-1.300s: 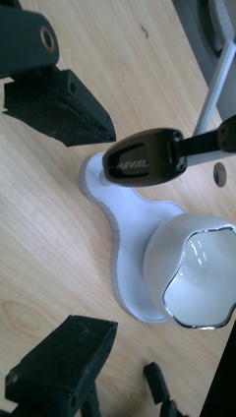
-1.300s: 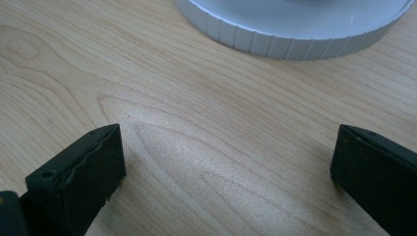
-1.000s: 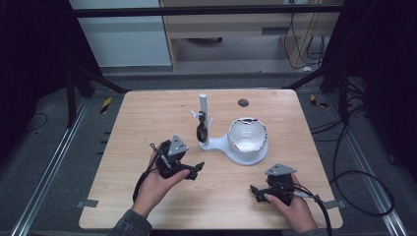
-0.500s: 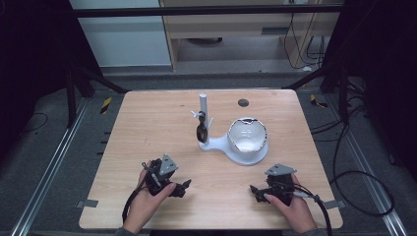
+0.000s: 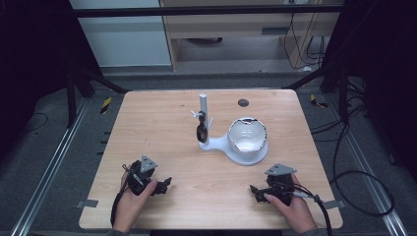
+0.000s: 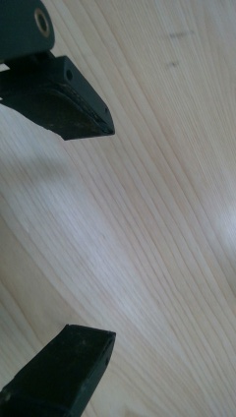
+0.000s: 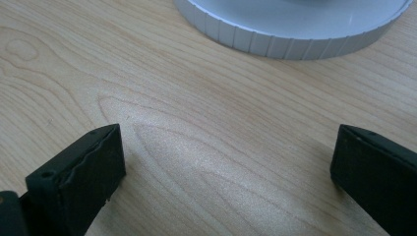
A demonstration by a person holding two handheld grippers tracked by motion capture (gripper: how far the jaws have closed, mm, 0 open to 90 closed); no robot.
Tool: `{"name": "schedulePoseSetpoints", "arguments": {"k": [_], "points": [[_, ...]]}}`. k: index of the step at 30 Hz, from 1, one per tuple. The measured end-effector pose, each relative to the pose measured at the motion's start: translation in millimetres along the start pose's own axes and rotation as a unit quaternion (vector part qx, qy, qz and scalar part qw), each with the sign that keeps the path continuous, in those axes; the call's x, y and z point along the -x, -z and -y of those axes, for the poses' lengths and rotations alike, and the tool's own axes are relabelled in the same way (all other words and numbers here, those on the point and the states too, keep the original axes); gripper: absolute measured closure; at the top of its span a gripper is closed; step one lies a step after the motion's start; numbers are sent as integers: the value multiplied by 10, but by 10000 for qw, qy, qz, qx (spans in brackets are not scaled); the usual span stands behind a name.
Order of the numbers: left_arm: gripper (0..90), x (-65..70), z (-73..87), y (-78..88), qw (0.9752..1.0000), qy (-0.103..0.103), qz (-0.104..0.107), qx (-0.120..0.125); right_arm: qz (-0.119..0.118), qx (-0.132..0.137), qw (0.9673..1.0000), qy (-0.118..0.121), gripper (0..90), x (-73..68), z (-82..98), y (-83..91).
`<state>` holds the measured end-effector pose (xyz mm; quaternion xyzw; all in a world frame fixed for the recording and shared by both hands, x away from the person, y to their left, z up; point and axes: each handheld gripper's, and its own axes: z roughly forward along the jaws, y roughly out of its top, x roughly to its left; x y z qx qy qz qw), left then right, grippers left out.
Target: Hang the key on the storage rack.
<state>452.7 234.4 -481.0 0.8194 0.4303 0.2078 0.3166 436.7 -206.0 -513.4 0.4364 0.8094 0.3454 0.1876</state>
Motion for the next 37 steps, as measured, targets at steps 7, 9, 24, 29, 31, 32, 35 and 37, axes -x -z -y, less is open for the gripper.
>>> {"name": "schedulePoseSetpoints", "arguments": {"k": [7,9,24,29,31,32,35,37], "points": [[60,-119,62,23,9998,148,-129,-38,0,2,10000,7,4,1,0,0],[60,-155,82,12,9997,216,-124,-60,0,1,10000,6,5,1,0,0],[60,-294,149,-110,9986,489,-112,-161,1,1,10000,7,4,1,-1,0],[59,-349,150,-164,9980,605,-119,-165,0,2,10000,6,5,1,0,0],[49,-359,156,-183,9984,519,-102,-178,1,2,10000,8,4,1,0,-1],[44,-362,156,-187,9986,491,-105,-176,1,1,10000,5,5,1,-1,0],[34,-378,163,-203,9989,448,-99,-125,3,1,10000,3,4,0,-1,-1],[11,-396,177,-219,9991,420,-91,-48,7,1,10000,0,5,-1,-1,-1]]}}
